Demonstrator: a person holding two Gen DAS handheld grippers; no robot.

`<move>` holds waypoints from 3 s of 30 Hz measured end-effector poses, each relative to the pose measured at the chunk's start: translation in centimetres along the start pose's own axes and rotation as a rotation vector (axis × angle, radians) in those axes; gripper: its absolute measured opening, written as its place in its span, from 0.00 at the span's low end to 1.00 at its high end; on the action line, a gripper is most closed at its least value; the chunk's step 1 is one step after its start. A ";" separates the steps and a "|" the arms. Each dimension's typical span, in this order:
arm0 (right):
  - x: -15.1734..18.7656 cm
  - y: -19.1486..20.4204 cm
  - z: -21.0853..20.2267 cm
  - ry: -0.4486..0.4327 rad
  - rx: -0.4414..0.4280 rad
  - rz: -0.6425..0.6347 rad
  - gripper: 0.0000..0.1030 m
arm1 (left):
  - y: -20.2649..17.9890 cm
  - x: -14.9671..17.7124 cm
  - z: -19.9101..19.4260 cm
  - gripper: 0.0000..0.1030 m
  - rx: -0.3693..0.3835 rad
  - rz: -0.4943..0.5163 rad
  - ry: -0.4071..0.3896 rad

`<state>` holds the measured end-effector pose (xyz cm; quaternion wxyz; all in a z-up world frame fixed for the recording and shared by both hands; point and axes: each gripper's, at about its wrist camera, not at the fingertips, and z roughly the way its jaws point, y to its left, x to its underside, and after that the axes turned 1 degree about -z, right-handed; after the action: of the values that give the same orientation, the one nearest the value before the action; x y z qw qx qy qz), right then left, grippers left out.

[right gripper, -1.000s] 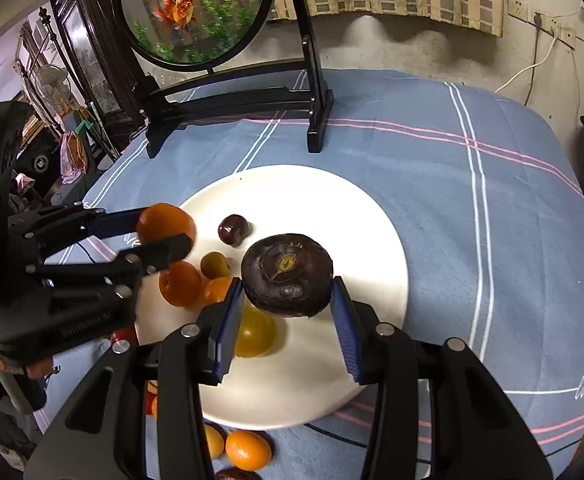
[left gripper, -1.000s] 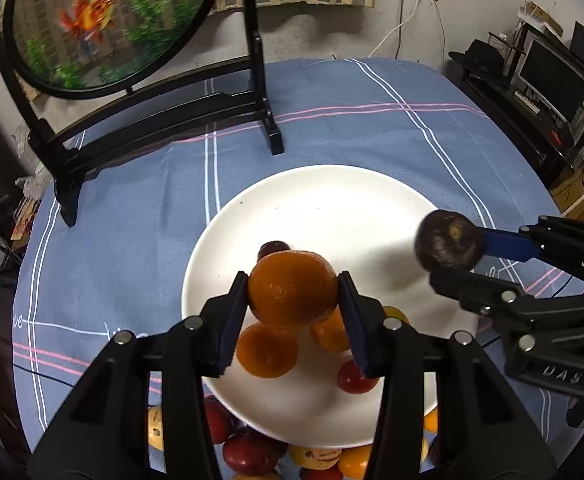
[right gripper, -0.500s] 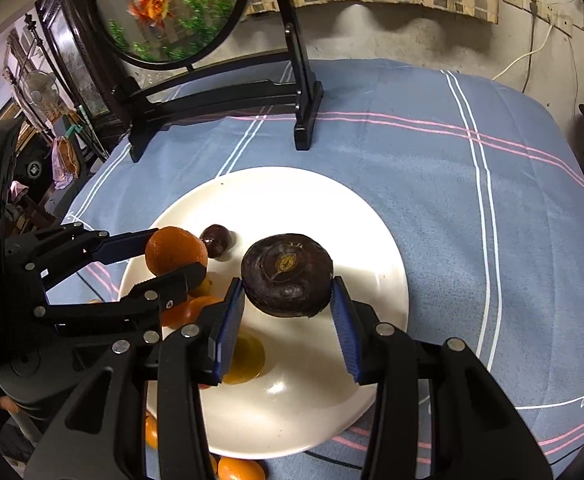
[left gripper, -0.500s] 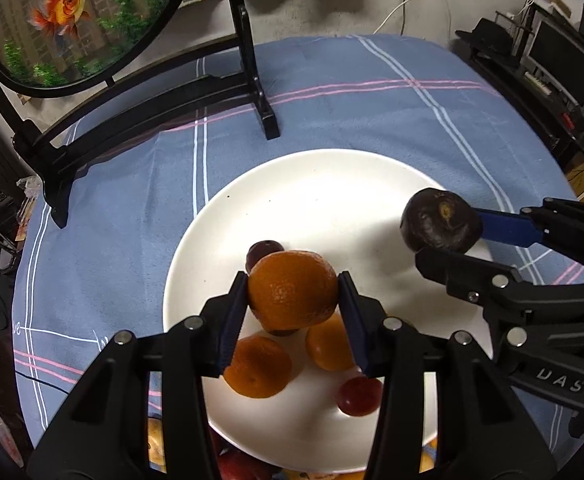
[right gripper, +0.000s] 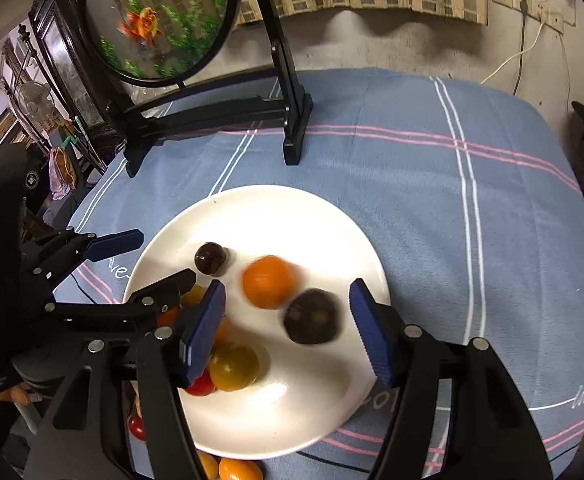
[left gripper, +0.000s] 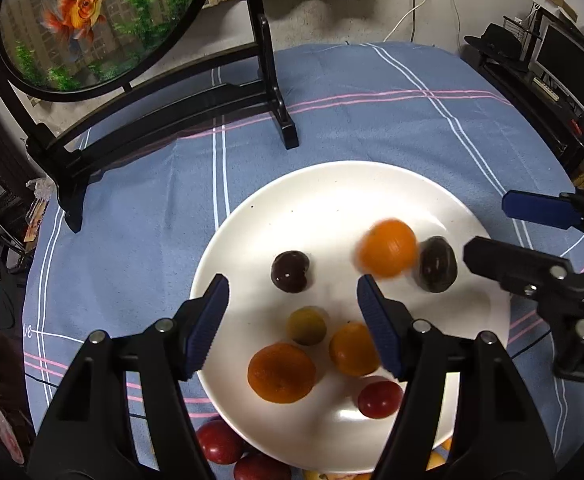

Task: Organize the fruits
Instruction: 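Withdraw both open tools from the plate toward the remaining fruit, then grasp a red tomato with the left tool while the right tool grasps a dark red plum, then carry the tomato and plum over the white plate and open both tools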

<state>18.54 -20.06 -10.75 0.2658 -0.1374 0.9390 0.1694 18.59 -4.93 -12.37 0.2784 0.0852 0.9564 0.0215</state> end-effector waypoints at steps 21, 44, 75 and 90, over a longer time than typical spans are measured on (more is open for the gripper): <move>18.2 5.6 -3.4 0.171 0.007 -0.169 0.64 | 7.5 12.9 -10.1 0.71 0.054 -0.194 -0.007; 19.4 4.8 -3.9 0.199 -0.028 -0.068 0.40 | -2.0 17.6 -3.8 0.44 0.141 0.158 0.118; 6.4 8.9 -14.0 -0.206 -0.024 -0.162 0.41 | 1.5 5.7 -16.4 0.30 0.105 -0.032 -0.214; 3.7 7.2 -10.6 -0.158 -0.032 -0.126 0.41 | 0.6 3.5 -11.8 0.30 0.079 -0.022 -0.143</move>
<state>8.18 -18.32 -2.57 0.3471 -0.1865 0.9018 0.1775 9.45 -3.68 -4.15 0.3425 0.0872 0.9351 -0.0255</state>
